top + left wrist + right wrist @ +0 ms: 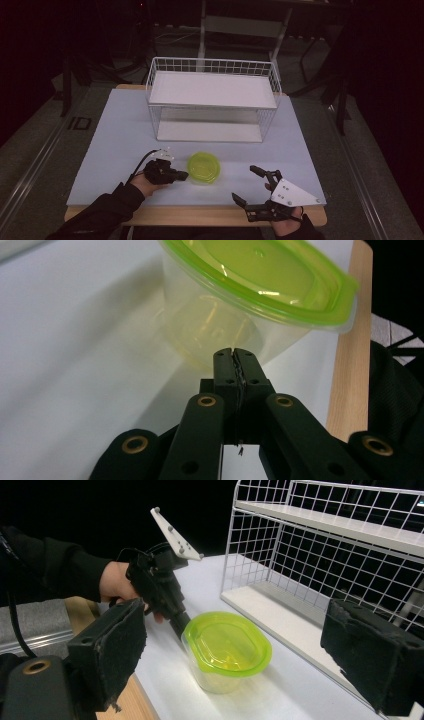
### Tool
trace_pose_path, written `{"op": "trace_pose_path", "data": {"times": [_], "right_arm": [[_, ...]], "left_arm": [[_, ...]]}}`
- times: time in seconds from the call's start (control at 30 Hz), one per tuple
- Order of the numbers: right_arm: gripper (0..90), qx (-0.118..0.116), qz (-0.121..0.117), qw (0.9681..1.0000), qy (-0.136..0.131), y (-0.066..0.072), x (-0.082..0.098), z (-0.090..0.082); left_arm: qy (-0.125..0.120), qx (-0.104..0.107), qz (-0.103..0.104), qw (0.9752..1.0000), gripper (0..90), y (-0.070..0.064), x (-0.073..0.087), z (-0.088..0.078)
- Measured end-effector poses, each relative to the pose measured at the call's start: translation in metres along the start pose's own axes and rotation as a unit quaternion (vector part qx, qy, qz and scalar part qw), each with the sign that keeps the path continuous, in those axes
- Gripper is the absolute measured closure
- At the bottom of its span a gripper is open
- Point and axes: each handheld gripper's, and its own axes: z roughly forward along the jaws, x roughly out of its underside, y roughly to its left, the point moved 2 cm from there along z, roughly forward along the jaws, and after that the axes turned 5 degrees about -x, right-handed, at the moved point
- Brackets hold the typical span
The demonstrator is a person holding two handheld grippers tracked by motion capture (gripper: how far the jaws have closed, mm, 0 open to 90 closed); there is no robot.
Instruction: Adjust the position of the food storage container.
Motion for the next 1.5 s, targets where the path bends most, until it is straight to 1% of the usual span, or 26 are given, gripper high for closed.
{"op": "trace_pose_path", "data": {"times": [0.1, 0.13, 0.17, 0.23, 0.3, 0.37, 0.43, 0.5, 0.6, 0.63, 0.67, 0.73, 0.8, 0.97, 1.0, 1.03, 1.1, 1.17, 1.3, 1.4, 1.5], "right_arm": [[10.7, 0.001, -0.002, 1.0000, 0.002, 0.000, 0.000, 0.000], [10.7, 0.002, -0.004, 1.0000, 0.004, 0.001, 0.000, 0.000], [10.7, 0.001, -0.004, 1.0000, 0.003, 0.001, 0.000, 0.000], [10.7, 0.001, -0.003, 1.0000, 0.004, 0.001, 0.000, 0.000], [10.7, 0.002, -0.002, 1.0000, 0.004, 0.000, 0.001, 0.000], [10.7, 0.002, -0.001, 1.0000, 0.004, 0.000, 0.001, 0.000], [10.7, 0.002, -0.001, 1.0000, 0.003, 0.000, 0.000, 0.000], [10.7, 0.002, -0.001, 1.0000, 0.003, 0.001, 0.000, 0.000], [10.7, 0.002, -0.001, 1.0000, 0.003, 0.001, 0.000, 0.000], [10.8, 0.002, -0.001, 1.0000, 0.003, 0.001, 0.000, 0.000], [10.8, 0.002, -0.001, 1.0000, 0.003, 0.001, 0.000, 0.000], [10.7, 0.002, -0.002, 1.0000, 0.003, 0.000, 0.000, -0.001], [10.8, 0.003, -0.003, 1.0000, 0.004, 0.000, 0.001, -0.001], [10.8, 0.004, -0.003, 1.0000, 0.005, 0.000, 0.001, -0.003], [10.8, 0.005, -0.003, 1.0000, 0.005, 0.000, 0.001, -0.003], [10.7, 0.005, -0.002, 1.0000, 0.004, -0.001, 0.001, -0.004], [10.8, 0.006, -0.001, 1.0000, 0.006, -0.001, 0.002, -0.004], [10.8, 0.006, -0.002, 1.0000, 0.008, -0.002, 0.003, -0.005], [10.8, 0.007, -0.001, 0.9999, 0.010, -0.003, 0.004, -0.005], [10.8, 0.008, -0.003, 0.9999, 0.010, -0.004, 0.003, -0.005], [10.8, 0.009, -0.001, 0.9999, 0.011, -0.004, 0.004, -0.005]], "left_arm": [[0.006, 0.001, -0.002, 1.0000, 89.9, -0.003, 0.000, 0.004], [0.006, 0.005, -0.002, 1.0000, 89.9, -0.004, 0.000, 0.005], [0.006, 0.003, -0.002, 1.0000, 89.9, -0.004, -0.001, 0.004], [0.003, -0.006, -0.005, 1.0000, 89.9, -0.005, -0.001, 0.000], [-0.008, -0.013, -0.013, 0.9998, 89.9, -0.004, -0.001, -0.006], [-0.011, -0.016, -0.009, 0.9998, 90.0, -0.006, 0.000, -0.008], [-0.010, -0.012, -0.013, 0.9998, 90.0, -0.007, 0.000, -0.007], [-0.005, -0.009, -0.008, 0.9999, 90.0, -0.011, 0.001, -0.003], [0.000, 0.001, -0.009, 1.0000, 90.0, -0.015, 0.001, 0.004], [-0.001, 0.007, -0.011, 0.9999, 90.0, -0.016, 0.000, 0.006], [-0.001, 0.007, -0.011, 0.9999, 90.0, -0.016, 0.000, 0.006], [0.000, 0.009, -0.012, 0.9999, 90.0, -0.017, -0.003, 0.011], [0.001, 0.012, -0.018, 0.9998, 90.0, -0.019, -0.005, 0.016], [0.003, 0.015, -0.015, 0.9998, 90.0, -0.026, -0.015, 0.031], [0.001, 0.021, -0.020, 0.9996, 90.0, -0.028, -0.018, 0.034], [-0.002, 0.024, -0.021, 0.9995, 90.0, -0.030, -0.020, 0.038], [-0.003, 0.026, -0.013, 0.9996, 90.0, -0.034, -0.024, 0.043], [-0.004, 0.027, -0.013, 0.9995, 90.0, -0.036, -0.025, 0.045], [0.005, 0.026, -0.008, 0.9996, 89.9, -0.037, -0.021, 0.041], [0.003, 0.022, -0.007, 0.9997, 89.8, -0.038, -0.020, 0.031], [-0.001, 0.025, -0.007, 0.9997, 87.9, -0.038, -0.019, 0.019]]}}
